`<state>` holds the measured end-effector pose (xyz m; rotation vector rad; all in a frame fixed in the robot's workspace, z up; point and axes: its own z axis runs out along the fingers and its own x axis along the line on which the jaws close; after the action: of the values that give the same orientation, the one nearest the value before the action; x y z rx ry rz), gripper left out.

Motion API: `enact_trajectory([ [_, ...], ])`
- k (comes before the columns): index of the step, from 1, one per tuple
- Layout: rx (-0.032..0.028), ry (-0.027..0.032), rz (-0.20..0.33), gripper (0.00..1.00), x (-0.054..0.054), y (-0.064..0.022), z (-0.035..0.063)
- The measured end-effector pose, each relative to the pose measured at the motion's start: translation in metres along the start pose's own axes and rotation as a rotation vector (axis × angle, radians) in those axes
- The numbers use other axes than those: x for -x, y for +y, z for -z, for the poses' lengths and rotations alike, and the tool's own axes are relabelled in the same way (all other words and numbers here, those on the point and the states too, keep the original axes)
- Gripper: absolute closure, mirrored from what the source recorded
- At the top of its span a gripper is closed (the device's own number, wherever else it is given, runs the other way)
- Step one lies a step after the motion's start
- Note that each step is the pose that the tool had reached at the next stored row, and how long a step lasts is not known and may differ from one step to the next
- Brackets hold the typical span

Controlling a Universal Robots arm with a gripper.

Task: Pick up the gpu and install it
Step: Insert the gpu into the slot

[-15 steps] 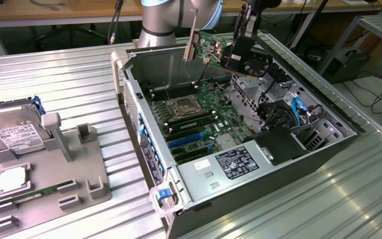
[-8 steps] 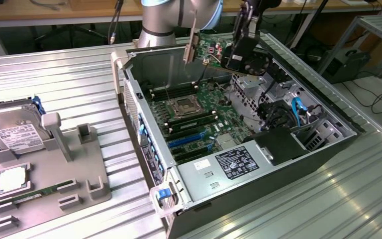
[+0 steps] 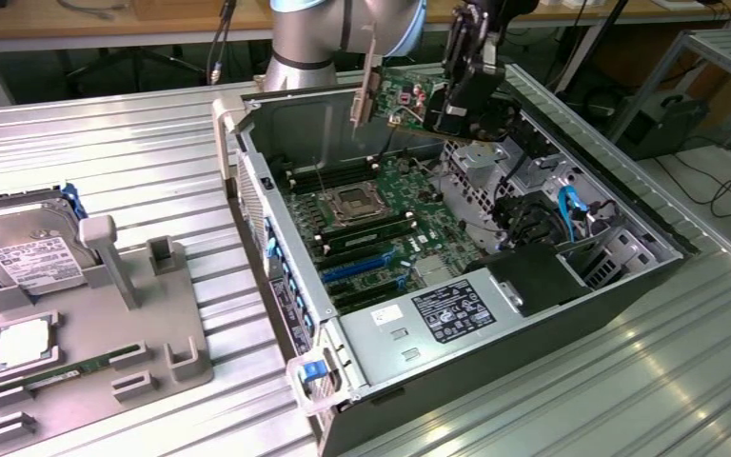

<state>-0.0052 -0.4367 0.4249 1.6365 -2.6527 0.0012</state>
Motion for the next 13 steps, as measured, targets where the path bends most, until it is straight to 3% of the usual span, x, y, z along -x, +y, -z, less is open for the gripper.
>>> enact_trajectory([
  [13,-0.0033,0.0019,0.155,0.72,0.0000,0.0000,0.0000],
])
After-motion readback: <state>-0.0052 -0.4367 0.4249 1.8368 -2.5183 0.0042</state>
